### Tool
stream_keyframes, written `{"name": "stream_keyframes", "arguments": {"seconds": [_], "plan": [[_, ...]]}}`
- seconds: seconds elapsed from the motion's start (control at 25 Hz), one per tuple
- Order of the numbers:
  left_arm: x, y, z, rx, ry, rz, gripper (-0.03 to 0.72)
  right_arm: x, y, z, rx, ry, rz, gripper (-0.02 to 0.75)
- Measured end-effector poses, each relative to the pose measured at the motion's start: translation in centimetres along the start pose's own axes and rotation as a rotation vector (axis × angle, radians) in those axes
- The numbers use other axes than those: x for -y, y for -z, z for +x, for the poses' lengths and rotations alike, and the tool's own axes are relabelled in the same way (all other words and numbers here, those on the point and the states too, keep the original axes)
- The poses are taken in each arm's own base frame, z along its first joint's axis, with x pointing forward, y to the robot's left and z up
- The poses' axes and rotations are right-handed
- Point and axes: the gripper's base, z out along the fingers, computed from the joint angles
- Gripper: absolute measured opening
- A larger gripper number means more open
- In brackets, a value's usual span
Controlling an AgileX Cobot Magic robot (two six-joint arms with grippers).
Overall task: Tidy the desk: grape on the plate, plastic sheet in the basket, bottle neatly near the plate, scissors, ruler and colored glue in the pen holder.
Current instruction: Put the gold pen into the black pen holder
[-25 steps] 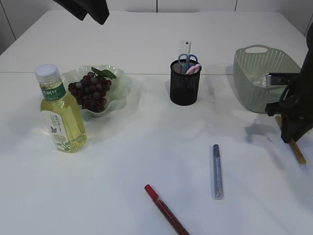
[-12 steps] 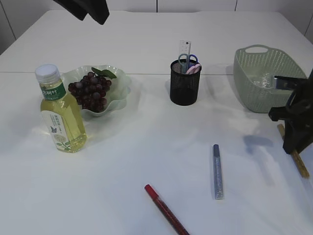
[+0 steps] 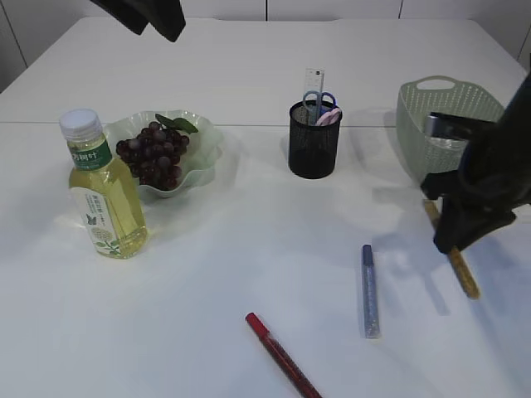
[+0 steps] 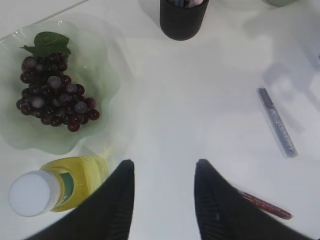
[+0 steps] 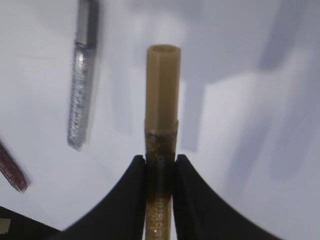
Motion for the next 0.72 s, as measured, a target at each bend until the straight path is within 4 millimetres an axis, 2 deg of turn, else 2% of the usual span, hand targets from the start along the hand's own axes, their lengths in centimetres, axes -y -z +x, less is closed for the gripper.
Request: {"name": "stream_keyframes", "arguments": {"seconds": [0.16, 0.28, 0.72], "plan": [[0.0, 0.0, 0.0, 0.0, 0.0, 0.0, 0.299, -2.8, -0.6, -1.6, 0.123, 0.103, 0.03, 0.149], [0.0, 0.0, 0.0, 0.0, 0.0, 0.0, 0.299, -4.1, -0.2, -3.1, 0.259, 0.137, 0.042, 0.149], [0.0, 0.0, 0.0, 0.0, 0.0, 0.0, 0.299, -6.0, 5.0, -7.5, 0.665, 0.205, 0.072, 0.149]]}}
